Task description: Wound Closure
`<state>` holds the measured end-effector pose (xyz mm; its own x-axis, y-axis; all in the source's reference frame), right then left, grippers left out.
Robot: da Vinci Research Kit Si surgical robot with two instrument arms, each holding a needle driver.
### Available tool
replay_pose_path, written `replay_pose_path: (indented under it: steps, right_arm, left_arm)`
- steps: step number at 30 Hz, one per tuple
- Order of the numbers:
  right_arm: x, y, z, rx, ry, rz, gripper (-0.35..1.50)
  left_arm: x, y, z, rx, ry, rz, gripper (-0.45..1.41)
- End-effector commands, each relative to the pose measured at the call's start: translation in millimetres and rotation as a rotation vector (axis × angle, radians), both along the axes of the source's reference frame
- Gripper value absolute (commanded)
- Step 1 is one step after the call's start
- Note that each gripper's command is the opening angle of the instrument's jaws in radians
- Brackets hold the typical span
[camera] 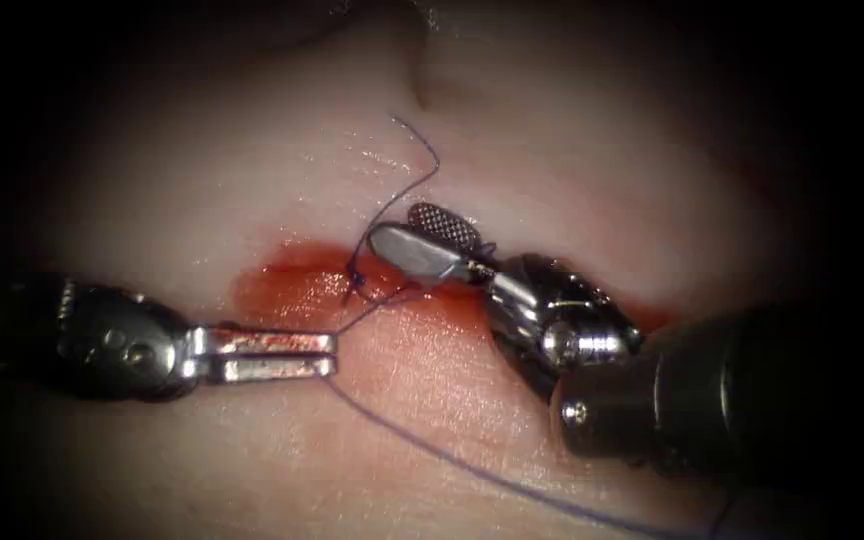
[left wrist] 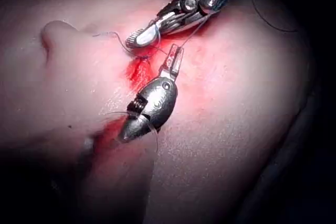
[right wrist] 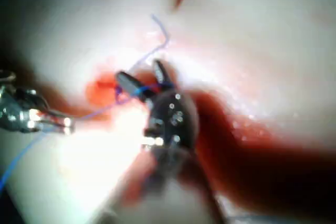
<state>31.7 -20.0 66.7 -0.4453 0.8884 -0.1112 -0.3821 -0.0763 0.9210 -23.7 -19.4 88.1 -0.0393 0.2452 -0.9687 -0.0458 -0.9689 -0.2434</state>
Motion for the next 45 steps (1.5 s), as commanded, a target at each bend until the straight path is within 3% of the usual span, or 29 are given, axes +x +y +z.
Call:
replay_pose_path:
  steps: [1,15,21,23,24,32,35,40,45]
  right_arm:
    - [1.2,0.2,1.2,0.123,0.059,0.047,0.56]
    - [4.0,2.6,2.3,0.091,0.106,0.069,0.54]
    - [4.0,3.1,1.3,0.017,0.087,0.083,0.41]
    - [3.9,3.1,1.0,0.002,0.072,0.094,0.09]
    - [3.9,3.1,0.9,-0.001,0.069,0.093,-0.35]
    - [3.9,3.2,-1.0,-0.071,-0.018,0.033,-0.35]
    - [3.5,2.7,-3.3,-0.154,-0.07,-0.016,-0.35]
    - [3.7,1.1,-7.4,-0.276,-0.147,-0.094,-0.35]
    - [4.6,-1.1,-8.6,-0.33,-0.194,-0.159,-0.35]
  left_arm:
    - [-0.6,-0.8,0.5,0.003,-0.003,0.002,-0.45]
    - [-0.4,-1.1,0.5,0.002,-0.002,0.002,-0.45]
    - [-0.1,-1.2,0.5,0.001,-0.001,0.0,-0.45]
    - [0.0,-1.2,0.5,0.001,-0.002,0.002,-0.45]
    - [0.1,-1.2,0.5,0.001,-0.002,0.002,-0.45]
    - [1.4,-1.5,0.3,0.001,0.006,-0.007,-0.45]
    - [2.7,-1.0,-0.1,0.006,0.015,-0.021,-0.45]
    - [4.1,0.7,-0.3,0.016,0.028,-0.041,-0.45]
    - [4.9,3.5,0.1,0.026,0.033,-0.045,-0.45]
